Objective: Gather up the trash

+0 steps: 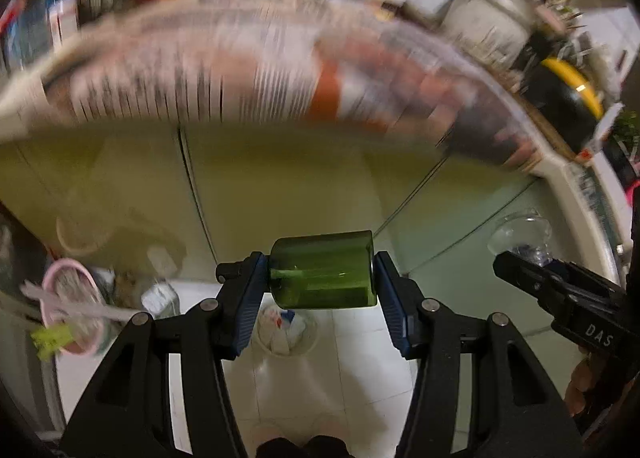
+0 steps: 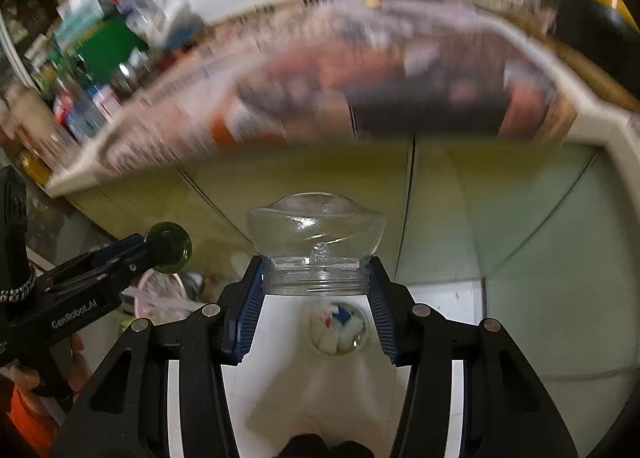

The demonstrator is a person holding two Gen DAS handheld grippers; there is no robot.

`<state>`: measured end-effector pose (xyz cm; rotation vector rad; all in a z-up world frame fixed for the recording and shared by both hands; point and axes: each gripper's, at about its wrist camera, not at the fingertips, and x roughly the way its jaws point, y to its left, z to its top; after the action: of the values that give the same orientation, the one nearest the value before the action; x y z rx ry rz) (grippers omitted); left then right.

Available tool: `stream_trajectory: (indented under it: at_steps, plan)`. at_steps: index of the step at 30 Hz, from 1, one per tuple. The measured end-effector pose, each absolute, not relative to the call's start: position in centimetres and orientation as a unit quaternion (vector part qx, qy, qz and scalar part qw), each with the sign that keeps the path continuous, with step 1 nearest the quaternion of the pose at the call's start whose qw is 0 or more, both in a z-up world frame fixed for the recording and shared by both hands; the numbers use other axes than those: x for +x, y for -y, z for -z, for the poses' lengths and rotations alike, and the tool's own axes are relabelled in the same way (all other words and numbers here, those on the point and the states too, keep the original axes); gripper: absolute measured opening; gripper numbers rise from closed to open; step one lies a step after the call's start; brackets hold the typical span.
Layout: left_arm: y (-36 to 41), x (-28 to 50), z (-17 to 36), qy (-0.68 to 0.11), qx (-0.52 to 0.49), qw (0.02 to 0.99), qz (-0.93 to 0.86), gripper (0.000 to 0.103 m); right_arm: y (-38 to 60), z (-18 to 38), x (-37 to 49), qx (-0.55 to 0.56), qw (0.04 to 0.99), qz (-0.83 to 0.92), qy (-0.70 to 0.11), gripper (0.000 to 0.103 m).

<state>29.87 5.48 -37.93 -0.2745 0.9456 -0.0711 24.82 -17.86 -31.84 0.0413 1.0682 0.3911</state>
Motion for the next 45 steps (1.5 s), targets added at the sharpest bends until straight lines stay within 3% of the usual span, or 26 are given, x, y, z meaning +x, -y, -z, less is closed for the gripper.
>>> stream_trajectory:
  at_steps: [14,24,30,35,38,45]
  plan:
    - [-5.7,33.3,68.3,-0.549,-0.113,0.827,0.048,0.054,16.6,60.3,26.7,0.003,0.789,-0.194,-0.582,0.046]
    - [-4.1,33.9,80.5,-0.585,-0.121,0.794,0.111,0.054,14.6,69.7,27.4,-0.02,0.775,-0.233,-0.587,0.046]
    - [-3.3,34.4,83.1,-0.604,-0.126,0.778,0.121,0.054,14.6,71.9,27.8,-0.013,0.759,-0.239,-0.606,0.048]
    - [-2.6,34.3,82.1,-0.603,-0.112,0.781,0.115,0.057,15.5,71.3,27.8,-0.008,0.764,-0.237,-0.601,0.05]
    - [-1.9,34.2,80.8,-0.596,-0.11,0.787,0.112,0.068,16.3,69.6,27.7,-0.011,0.771,-0.233,-0.592,0.05]
    - [-2.2,34.2,74.5,-0.592,-0.112,0.794,0.081,0.068,17.9,62.1,27.5,0.004,0.784,-0.21,-0.584,0.05]
